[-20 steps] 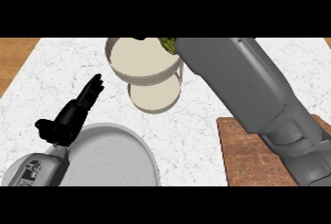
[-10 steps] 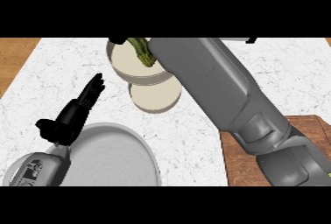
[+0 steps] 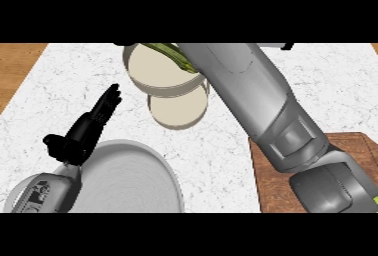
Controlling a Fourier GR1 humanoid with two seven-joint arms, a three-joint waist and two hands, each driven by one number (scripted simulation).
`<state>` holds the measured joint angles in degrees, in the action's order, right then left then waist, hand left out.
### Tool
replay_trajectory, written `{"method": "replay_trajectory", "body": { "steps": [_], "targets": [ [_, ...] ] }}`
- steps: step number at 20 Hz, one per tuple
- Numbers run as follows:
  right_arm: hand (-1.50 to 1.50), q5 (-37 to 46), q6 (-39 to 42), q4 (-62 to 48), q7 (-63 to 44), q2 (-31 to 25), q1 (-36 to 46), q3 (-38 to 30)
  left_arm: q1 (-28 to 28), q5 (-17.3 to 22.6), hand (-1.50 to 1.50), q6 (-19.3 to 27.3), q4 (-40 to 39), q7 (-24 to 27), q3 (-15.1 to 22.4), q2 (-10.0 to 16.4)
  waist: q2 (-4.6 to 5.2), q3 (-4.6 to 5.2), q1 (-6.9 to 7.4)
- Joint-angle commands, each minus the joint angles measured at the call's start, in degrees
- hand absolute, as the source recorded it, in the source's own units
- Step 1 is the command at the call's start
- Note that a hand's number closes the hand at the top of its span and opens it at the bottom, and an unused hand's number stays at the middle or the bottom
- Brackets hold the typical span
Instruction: Pick the squash from the cutting board and place it in the tiered basket
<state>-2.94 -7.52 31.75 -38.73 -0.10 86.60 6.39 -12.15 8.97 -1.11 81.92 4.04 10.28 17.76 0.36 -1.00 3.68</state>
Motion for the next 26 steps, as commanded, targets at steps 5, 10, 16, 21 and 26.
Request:
{"method": "replay_trajectory", "body": {
  "steps": [5, 10, 16, 21, 26],
  "targets": [
    [-1.50, 1.41, -12.77, -3.25, 4.96, -0.62, 2.25, -1.87, 3.25, 0.54, 0.00, 1.31, -1.48, -1.71, 1.88, -4.17, 0.30, 1.09, -1.63],
    [-1.50, 6.90, -20.21, -2.58, 5.43, -8.56, 0.88, -0.23, 5.11, -0.21, 0.00, 2.72, -2.29, -0.90, 1.17, -4.24, -0.26, 1.05, -4.27],
    [-1.50, 5.84, -27.16, 2.64, 9.99, -14.33, -2.57, -4.82, 6.11, -0.09, 0.00, 2.43, -1.41, 0.40, 0.51, -4.54, -0.38, 0.99, -4.63],
    [-1.50, 0.17, -19.30, 9.13, 15.61, -23.25, -11.33, -10.60, 6.77, 0.22, 0.00, 2.51, -0.81, -0.31, -0.50, -3.90, -0.61, 0.92, -5.71],
    [-1.50, -4.30, -8.16, 15.38, 18.60, -30.32, -22.66, -13.26, 8.67, -0.02, 0.00, 2.08, 0.65, -0.15, -0.51, -3.31, -0.87, 0.92, -6.28]
  ]
}}
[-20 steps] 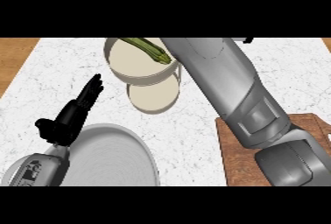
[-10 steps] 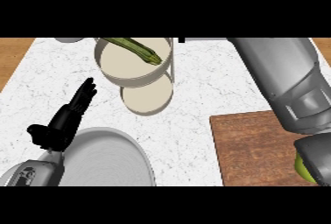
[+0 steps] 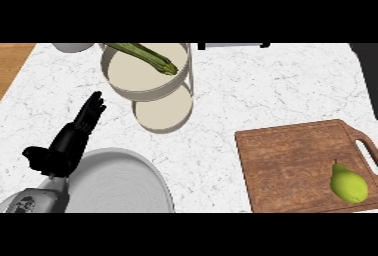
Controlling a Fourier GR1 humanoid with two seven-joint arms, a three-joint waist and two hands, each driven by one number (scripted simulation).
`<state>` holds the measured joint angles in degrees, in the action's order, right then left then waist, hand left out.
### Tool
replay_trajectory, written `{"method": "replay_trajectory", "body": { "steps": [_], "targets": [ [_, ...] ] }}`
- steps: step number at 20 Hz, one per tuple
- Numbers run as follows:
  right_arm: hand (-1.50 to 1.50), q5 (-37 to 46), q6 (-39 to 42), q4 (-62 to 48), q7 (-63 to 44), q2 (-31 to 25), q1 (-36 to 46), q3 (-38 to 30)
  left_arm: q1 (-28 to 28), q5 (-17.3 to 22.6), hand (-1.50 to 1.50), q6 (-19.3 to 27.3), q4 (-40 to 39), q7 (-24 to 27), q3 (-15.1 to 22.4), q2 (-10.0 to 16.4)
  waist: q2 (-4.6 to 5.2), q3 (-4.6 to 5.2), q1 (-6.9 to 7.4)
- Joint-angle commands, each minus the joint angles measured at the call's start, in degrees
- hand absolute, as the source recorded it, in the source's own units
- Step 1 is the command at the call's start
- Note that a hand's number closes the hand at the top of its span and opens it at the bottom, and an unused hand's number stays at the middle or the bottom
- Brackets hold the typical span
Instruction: Pick the squash from the cutting board and place it in the tiered basket
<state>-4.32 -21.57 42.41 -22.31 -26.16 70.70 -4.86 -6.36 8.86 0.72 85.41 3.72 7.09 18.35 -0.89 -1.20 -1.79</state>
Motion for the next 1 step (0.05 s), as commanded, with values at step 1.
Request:
{"method": "replay_trajectory", "body": {
  "steps": [1],
  "targets": [
    [-1.50, -3.57, 8.06, 3.47, 3.71, -6.87, -7.39, -3.40, 2.39, 0.88, 0.00, -0.30, -3.88, 1.27, 2.02, -4.25, 0.77, 1.15, -0.27]
  ]
}}
